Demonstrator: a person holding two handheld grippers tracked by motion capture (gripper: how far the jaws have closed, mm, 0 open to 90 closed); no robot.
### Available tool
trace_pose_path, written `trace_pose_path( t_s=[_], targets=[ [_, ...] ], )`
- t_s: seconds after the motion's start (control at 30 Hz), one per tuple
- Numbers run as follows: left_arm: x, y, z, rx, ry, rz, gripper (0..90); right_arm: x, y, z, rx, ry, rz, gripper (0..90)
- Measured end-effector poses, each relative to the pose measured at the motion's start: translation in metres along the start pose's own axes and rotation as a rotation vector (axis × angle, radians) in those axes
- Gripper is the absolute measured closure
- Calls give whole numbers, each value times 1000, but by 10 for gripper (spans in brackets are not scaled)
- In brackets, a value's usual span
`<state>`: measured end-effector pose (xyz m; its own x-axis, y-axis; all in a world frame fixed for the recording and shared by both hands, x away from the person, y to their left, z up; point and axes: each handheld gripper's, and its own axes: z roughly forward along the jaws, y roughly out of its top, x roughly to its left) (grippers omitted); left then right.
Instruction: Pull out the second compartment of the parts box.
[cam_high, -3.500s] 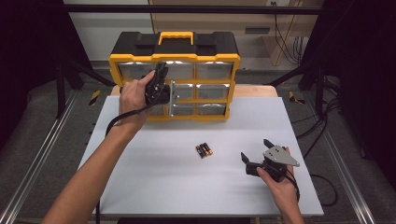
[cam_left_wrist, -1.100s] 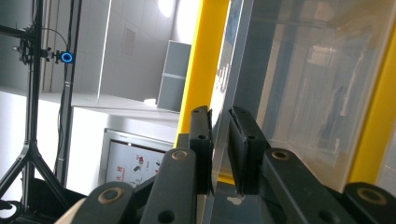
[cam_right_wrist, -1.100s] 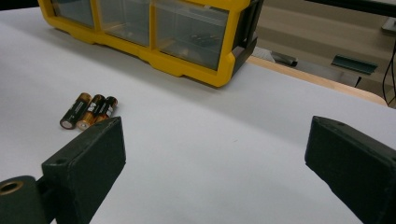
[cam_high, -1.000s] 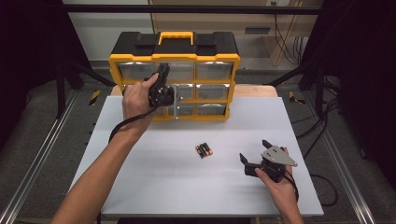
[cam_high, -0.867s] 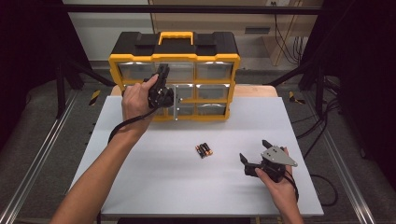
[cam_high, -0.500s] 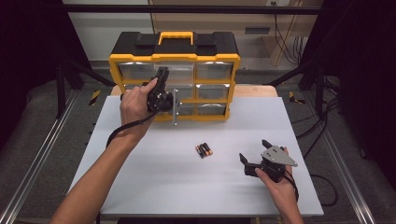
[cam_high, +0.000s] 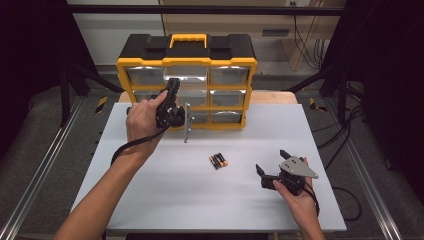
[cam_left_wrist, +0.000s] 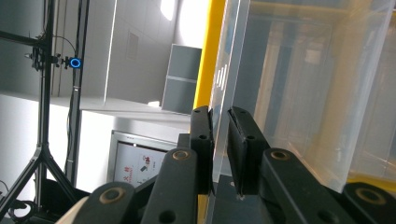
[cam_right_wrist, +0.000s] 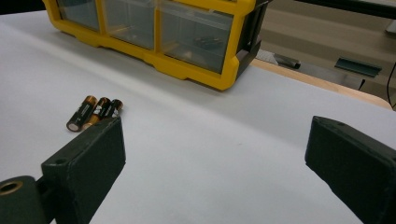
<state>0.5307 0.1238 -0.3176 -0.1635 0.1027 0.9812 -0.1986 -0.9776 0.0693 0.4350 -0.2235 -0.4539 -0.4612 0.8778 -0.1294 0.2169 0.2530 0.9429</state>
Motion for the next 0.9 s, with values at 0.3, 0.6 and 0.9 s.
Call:
trace_pose_path(
  t_s=[0.3,0.6,0.9],
  targets=[
    [2,3,-7,6,-4,-8,801,0,0,0,-2,3,2,54],
    [3,4,-17,7,2,0,802,1,1,-1,2,10,1,53],
    [6,7,-23,16,-10,-4,801,1,1,0,0,9,-2,53]
  ],
)
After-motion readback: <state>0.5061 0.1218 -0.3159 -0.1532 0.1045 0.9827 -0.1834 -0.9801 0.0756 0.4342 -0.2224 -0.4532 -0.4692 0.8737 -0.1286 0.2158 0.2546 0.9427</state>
